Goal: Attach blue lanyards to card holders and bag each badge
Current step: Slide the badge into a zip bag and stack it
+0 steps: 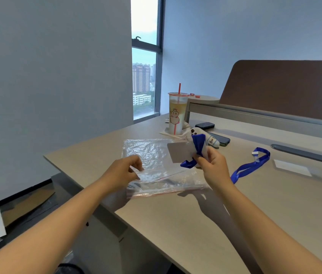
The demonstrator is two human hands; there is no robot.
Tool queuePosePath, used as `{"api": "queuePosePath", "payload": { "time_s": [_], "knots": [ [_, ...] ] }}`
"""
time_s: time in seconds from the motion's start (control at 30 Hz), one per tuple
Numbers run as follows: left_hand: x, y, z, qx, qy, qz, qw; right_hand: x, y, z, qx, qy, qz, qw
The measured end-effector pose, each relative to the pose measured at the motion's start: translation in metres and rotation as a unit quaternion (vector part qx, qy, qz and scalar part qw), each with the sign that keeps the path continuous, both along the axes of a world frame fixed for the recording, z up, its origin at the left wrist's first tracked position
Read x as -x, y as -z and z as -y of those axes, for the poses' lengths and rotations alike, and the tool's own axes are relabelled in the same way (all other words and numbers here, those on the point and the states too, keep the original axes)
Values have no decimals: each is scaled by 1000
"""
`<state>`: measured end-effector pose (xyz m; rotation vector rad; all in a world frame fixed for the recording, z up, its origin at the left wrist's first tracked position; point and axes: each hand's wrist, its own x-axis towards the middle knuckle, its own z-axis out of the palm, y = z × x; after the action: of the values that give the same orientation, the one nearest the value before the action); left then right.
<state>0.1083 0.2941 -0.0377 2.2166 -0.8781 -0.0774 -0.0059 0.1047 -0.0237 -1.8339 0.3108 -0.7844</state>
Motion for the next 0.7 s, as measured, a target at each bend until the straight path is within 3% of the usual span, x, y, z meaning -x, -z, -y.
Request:
{"api": "queuePosePath", "payload": {
  "time_s": [0.23, 0.33, 0.53, 0.7],
  "knots": [
    [1, -9, 2, 1, 5, -25, 1000, 3, -12, -6, -42, -81, 46, 995],
    [2, -14, 3, 15, 7, -34, 999, 5, -14, -7, 40, -102, 9, 994],
    [5, -22, 5, 57, 22, -52, 997, 3, -16, 1, 263, -14, -72, 962],
    [14, -34, 12, 68, 74, -89, 991, -2, -25, -8, 225, 1, -37, 974]
  ]
}}
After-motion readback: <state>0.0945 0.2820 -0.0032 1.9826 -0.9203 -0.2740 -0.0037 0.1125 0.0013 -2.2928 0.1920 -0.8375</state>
